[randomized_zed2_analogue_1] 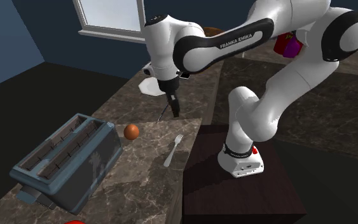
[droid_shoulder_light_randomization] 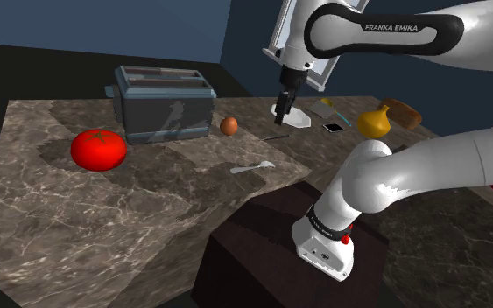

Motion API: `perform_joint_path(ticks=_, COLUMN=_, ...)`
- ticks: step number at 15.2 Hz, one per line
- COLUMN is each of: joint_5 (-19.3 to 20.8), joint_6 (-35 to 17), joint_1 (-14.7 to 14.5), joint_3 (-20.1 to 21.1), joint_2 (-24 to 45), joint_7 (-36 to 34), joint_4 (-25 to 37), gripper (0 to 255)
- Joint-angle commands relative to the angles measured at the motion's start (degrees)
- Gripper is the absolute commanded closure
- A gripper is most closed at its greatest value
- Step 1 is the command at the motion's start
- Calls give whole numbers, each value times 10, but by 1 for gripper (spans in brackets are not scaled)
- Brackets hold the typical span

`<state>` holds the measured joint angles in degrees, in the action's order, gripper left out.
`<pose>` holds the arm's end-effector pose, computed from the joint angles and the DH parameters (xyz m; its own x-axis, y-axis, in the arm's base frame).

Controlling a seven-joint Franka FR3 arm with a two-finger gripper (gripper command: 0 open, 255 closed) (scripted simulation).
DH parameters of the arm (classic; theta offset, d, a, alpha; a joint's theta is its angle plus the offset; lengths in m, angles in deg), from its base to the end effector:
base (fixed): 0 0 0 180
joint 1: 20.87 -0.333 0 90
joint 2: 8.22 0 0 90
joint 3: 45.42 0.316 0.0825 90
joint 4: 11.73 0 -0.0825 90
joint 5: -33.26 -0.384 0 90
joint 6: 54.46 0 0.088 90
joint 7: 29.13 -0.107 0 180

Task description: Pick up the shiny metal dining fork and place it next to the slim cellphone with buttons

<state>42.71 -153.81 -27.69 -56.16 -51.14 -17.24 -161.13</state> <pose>0.3118 -0.0384 0.4691 0.9639 0.2301 -0.1340 0.2326 -0.9726 0.0030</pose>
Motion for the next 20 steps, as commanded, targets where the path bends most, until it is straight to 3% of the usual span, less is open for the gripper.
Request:
perform_joint_path(ticks=1, joint_5=8, joint_6=-43, joint_1=-16, joint_3=-15, joint_2=6, joint_7=47, joint_4=-37, gripper=0)
perform_joint_path(ticks=11, joint_5=55, joint_6=-270, joint_1=-93, joint_3=-102, joint_2=125, joint_7=283, joint_4=-154, gripper=0)
perform_joint_path(ticks=20, joint_5=63, joint_6=-356, joint_1=-93, joint_3=-117, joint_2=181, joint_7=284, joint_4=-185, gripper=0)
